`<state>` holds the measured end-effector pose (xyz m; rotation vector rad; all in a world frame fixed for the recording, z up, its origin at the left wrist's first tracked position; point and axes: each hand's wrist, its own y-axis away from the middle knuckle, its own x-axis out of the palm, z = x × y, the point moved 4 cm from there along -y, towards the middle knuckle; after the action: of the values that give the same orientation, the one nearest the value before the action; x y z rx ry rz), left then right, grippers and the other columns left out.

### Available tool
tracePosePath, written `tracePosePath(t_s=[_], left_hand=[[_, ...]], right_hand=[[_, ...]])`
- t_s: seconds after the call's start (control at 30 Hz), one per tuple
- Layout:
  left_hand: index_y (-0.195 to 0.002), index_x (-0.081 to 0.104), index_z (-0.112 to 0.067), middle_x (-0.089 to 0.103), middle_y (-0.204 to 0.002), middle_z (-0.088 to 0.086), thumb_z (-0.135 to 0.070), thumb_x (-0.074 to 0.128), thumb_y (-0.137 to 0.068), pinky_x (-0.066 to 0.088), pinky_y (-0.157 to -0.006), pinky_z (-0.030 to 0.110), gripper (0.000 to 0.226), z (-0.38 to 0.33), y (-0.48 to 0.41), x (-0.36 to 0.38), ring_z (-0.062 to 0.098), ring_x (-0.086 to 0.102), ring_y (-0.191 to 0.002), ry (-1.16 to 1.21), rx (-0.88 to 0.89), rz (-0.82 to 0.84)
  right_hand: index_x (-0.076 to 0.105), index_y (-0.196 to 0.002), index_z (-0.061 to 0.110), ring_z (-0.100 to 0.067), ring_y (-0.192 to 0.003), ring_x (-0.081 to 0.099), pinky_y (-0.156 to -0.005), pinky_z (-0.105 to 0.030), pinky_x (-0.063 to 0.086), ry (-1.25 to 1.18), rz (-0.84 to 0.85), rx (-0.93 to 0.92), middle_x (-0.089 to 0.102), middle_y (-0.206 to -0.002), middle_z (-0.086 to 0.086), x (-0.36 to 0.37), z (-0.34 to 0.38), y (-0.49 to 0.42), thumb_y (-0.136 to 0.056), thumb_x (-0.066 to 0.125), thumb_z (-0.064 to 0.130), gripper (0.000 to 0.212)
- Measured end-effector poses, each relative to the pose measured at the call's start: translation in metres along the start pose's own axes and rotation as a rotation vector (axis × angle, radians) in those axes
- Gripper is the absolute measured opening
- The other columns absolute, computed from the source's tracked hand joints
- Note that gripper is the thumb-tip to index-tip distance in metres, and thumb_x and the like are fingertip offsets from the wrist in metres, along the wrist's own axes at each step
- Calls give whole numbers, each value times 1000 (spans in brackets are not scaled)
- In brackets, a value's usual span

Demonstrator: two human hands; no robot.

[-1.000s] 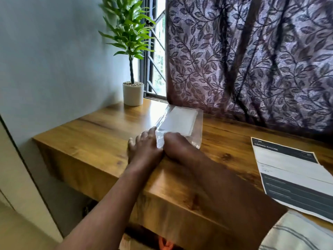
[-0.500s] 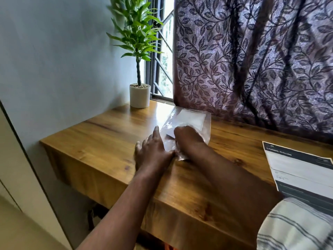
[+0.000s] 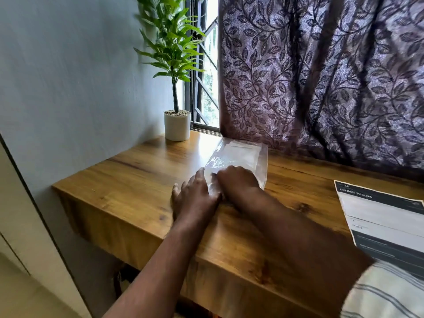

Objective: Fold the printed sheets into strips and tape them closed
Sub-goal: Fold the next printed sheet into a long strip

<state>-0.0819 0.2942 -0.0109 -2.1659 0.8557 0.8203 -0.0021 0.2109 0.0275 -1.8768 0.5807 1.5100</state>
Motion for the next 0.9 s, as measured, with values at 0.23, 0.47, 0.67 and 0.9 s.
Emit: tracePosePath(t_s=[0.23,0.47,0.67,0.9], left_hand=[[-135,49,-25,61,-136,3,-58,44,-92,25,-117,50,54,1,-1,1,25,52,-130,-7,-17,10],[-140,48,-24,61,-135,4,-58,58,-84,32,-115,50,66,0,2,-3,25,54,-125,-13,-20,30],[-141,48,-22,57,-138,8,-56,66,-84,37,-110,44,69,-4,5,-7,28,51,-128,-10,-36,39],[-125,65,-14,64,-121,9,-6,69,-90,51,-93,40,36,-24,20,-33,28,60,-111,343,145,-304]], right_hand=[[64,-103,22,-34,-88,71,-63,-33,35,-10,-251,-103,71,-97,-7,-52,11,59,-91,58,27,14],[55,-80,27,-22,-65,60,-57,-31,37,-320,-450,-54,61,-72,0,-128,-27,101,-92,51,27,13],[77,-104,16,8,-66,55,-54,-7,36,-526,-635,37,68,-81,2,-178,-99,136,-95,61,16,18],[70,-121,21,-23,-78,65,-76,-44,58,-568,-843,211,70,-99,-1,-195,-191,181,-92,51,37,37]])
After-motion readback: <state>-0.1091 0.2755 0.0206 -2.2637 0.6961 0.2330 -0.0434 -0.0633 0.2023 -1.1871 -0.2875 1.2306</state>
